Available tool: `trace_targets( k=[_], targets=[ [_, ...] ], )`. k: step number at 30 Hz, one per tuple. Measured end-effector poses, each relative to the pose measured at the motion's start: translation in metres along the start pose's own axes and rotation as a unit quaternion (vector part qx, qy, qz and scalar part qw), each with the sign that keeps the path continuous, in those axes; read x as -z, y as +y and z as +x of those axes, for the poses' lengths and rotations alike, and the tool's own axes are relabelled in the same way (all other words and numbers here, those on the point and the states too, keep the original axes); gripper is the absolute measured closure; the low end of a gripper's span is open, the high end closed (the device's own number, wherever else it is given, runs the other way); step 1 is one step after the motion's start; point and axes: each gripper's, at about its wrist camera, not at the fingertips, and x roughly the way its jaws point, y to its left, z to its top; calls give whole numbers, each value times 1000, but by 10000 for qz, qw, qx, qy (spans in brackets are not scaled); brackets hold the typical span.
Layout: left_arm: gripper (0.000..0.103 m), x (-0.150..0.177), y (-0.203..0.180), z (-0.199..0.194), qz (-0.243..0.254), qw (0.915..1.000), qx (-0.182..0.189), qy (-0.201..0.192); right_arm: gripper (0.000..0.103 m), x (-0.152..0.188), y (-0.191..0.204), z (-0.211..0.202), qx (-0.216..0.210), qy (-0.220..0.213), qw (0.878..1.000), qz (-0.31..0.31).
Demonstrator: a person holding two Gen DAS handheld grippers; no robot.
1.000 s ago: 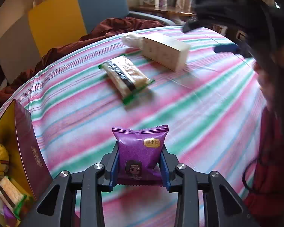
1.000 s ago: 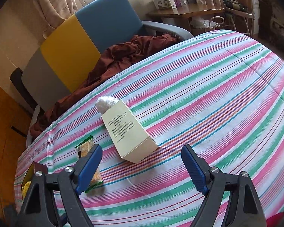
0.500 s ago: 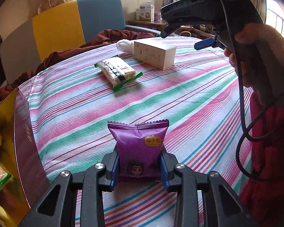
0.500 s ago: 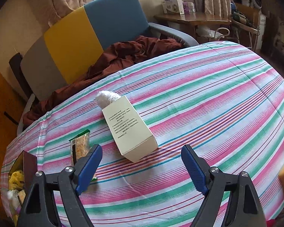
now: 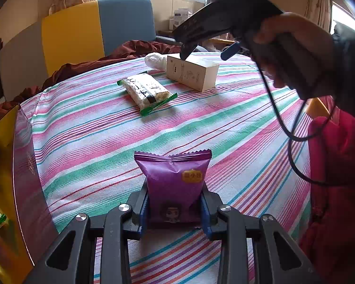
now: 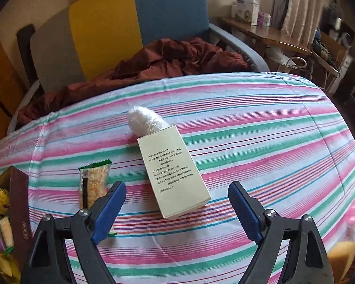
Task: Organize objects
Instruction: 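Grasp the white box with the right tool while the left tool lifts the purple packet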
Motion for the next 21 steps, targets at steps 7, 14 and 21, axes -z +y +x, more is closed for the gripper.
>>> trace_targets(
  k=[7, 14, 21],
  targets=[
    [69, -1, 0, 0, -19, 10000, 36, -24, 42, -9, 12, 29, 255, 315, 9976, -560],
    [69, 0, -1, 1, -36, 10000, 32, -52, 53, 23, 26, -4, -43, 338, 9947, -968],
    [69, 0, -4, 0, 61, 9999, -59, -78, 53, 75, 21, -26, -352, 458, 9962, -655]
  ],
)
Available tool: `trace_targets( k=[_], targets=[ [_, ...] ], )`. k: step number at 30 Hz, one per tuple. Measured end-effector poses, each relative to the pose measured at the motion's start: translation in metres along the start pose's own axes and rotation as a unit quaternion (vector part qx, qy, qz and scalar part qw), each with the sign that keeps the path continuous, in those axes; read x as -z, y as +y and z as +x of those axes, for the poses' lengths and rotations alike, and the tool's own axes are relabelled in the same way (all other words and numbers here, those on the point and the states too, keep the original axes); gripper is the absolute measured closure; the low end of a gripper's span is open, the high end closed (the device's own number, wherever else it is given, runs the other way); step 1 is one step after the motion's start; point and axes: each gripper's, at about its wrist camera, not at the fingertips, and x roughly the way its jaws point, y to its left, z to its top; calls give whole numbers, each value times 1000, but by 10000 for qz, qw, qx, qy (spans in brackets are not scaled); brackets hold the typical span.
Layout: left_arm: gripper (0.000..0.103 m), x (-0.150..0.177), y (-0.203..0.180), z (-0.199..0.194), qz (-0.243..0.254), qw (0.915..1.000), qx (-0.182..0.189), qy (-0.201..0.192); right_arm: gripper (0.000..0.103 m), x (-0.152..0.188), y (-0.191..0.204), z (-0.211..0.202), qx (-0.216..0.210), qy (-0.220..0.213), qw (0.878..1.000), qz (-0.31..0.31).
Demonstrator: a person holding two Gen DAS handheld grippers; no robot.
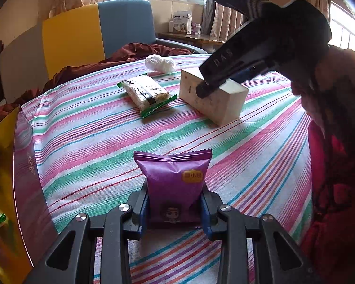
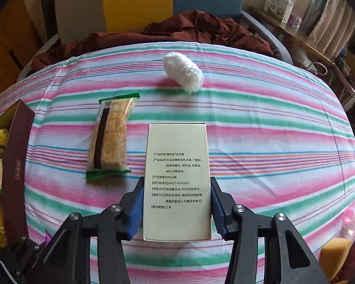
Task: Organize objects
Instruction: 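Grasp the white box with the right tool while the left tool lifts the purple packet, then drop the purple packet into the tray with left tool while right tool lifts box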
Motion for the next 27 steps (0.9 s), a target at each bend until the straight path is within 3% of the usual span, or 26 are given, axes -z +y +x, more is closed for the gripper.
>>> trace_targets(
  k=[10, 18, 23, 27],
  targets=[
    [70, -3, -5, -7, 82, 9998, -123, 150, 53, 11, 8, 10, 154, -80, 9998, -124],
    [70, -3, -9, -54, 16, 9997, 212, -72, 53, 9, 6, 11, 137, -149, 9997, -168],
    [70, -15, 26, -100, -551, 9973, 278, -397, 53, 9, 10, 10, 184, -172, 9994, -233],
    [70, -29, 93, -135, -1482, 9864, 192, -684, 53, 8, 12, 12, 216, -185, 9992, -291]
  ],
)
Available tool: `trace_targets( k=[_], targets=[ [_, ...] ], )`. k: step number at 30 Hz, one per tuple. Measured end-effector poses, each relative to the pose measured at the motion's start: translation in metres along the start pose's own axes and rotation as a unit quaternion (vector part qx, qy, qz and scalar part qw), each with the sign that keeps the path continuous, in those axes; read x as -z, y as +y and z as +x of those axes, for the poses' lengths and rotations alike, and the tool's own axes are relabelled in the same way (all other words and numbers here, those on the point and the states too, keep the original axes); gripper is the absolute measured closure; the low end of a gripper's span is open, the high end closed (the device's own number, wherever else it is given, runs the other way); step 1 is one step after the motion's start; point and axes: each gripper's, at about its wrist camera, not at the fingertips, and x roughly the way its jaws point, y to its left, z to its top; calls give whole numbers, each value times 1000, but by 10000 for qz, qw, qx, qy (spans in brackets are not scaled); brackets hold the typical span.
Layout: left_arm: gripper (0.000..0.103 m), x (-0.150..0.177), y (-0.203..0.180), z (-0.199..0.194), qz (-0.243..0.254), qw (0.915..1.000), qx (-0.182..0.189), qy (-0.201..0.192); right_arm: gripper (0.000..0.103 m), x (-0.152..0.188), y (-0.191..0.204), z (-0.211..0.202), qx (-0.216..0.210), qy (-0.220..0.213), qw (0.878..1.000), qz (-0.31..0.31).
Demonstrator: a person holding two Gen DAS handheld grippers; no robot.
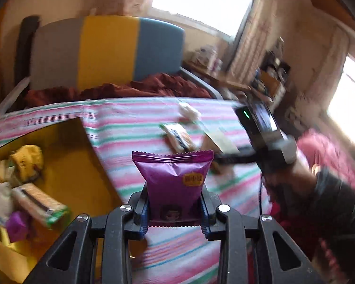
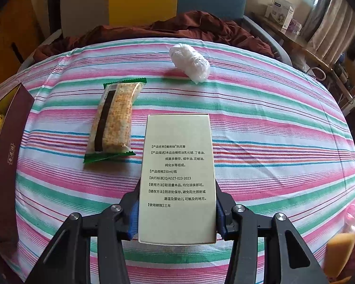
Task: Organize objects
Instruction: 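Drop the purple packet into the tray with left tool while right tool lifts box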
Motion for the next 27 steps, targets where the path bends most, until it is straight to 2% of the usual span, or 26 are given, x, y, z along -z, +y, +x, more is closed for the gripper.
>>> trace_targets(
  k=[3, 5, 10, 17, 23, 27],
  targets=[
    [70, -17, 51, -9, -636, 9975, -287, -48, 53, 0, 1, 0, 15, -4, 10000, -18],
    [70, -21, 78, -8, -868, 9948, -542, -19, 53, 0, 2, -1, 33, -10, 10000, -46],
    [70, -21, 113, 8, -833, 9904, -1036, 379, 53, 1, 4, -2, 63, -19, 9999, -90],
    [70, -26, 143, 54, -1018, 9833, -1100, 1030, 53, 1, 4, -1, 57, -21, 9999, -94],
    [70, -27, 169, 98, -1022, 9694, -1504, 1649, 53, -1, 2, 1, 11, -20, 10000, -60],
    [70, -24, 178, 111, -1063, 9639, -1692, 1762, 53, -2, 2, 1, 14, -22, 10000, -73]
  ],
)
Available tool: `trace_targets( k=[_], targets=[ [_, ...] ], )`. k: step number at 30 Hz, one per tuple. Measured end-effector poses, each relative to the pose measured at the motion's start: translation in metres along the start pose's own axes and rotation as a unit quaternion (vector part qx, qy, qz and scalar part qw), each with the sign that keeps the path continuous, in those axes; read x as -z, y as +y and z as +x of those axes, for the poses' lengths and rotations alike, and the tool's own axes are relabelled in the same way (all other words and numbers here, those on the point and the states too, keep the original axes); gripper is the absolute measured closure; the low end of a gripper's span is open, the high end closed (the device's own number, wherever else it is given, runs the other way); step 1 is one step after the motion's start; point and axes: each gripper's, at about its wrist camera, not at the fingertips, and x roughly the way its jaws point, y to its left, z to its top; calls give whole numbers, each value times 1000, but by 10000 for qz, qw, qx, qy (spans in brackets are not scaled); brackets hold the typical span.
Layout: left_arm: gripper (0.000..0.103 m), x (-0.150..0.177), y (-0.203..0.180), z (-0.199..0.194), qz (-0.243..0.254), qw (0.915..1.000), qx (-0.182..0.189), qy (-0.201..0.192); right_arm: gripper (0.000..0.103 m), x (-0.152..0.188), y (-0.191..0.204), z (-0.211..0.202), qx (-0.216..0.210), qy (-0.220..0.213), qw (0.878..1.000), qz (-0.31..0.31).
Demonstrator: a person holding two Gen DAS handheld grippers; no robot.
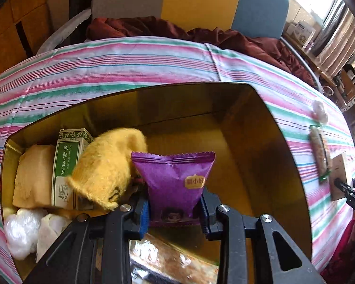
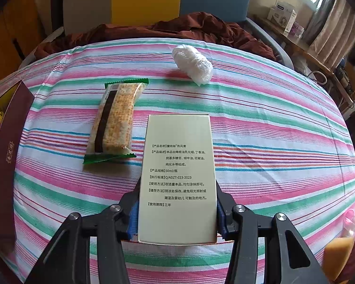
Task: Organize objects
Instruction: 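Drop the purple packet into the tray with left tool while right tool lifts box, then lower the white box into the gold tray and open the right tool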
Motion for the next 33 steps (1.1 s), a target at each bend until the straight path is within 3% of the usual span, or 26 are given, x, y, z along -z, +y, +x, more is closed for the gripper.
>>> trace_targets(
  k=[8, 15, 20, 27, 33],
  targets=[
    [60, 8, 0, -9, -18, 9996, -84, -257, 52, -1, -1, 0, -30, 28, 10000, 56],
    [60, 26, 3, -36, -178, 9973, -228, -675, 51, -2, -8, -5, -104, -59, 9996, 249],
    [60, 56, -9, -78, -131, 9911, -394, -1264, 52, -4, -13, -17, -179, -355, 9985, 376],
    [60, 86, -26, -123, 74, 9784, -631, -1968, 53, -3, 0, -18, -91, -397, 9991, 102],
    [60, 104, -32, -137, 158, 9745, -733, -2115, 53, -3, -4, -16, -111, -392, 9991, 136]
  ],
)
